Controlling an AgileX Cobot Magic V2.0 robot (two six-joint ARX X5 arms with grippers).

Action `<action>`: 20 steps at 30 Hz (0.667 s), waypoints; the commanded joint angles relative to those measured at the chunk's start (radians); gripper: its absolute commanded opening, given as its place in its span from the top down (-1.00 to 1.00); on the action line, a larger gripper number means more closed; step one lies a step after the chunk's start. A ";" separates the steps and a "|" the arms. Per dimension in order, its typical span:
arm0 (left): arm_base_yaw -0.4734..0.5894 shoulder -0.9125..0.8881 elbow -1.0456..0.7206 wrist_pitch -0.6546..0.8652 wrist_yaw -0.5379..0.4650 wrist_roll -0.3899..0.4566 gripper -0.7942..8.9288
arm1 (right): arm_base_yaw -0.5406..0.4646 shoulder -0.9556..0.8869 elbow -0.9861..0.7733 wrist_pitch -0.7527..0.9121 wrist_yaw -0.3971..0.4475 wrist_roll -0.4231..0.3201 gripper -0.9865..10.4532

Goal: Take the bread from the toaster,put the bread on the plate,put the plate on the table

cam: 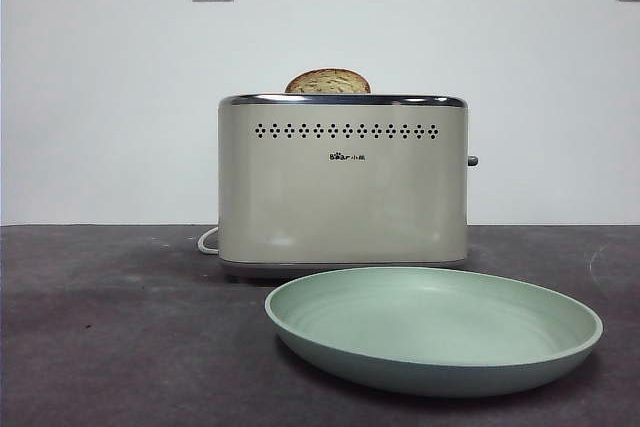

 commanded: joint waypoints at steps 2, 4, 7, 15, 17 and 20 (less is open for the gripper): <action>0.002 -0.085 -0.129 0.012 0.000 -0.030 0.85 | 0.003 0.008 0.003 0.008 0.003 0.003 -0.31; 0.002 -0.157 -0.241 0.042 0.000 -0.047 0.85 | 0.003 0.018 0.003 0.008 0.003 0.003 -0.31; 0.002 -0.272 -0.431 0.110 0.004 -0.104 0.85 | 0.003 0.041 0.003 0.008 0.006 0.003 -0.31; 0.002 -0.528 -0.832 0.201 0.023 -0.265 0.85 | 0.003 0.187 0.003 0.009 0.058 0.003 -0.25; 0.002 -0.573 -0.880 0.198 0.024 -0.298 0.85 | 0.003 0.240 0.003 0.009 0.060 0.003 -0.25; 0.002 -0.626 -0.919 0.190 0.024 -0.333 0.85 | 0.003 0.333 0.003 0.013 0.060 0.002 -0.25</action>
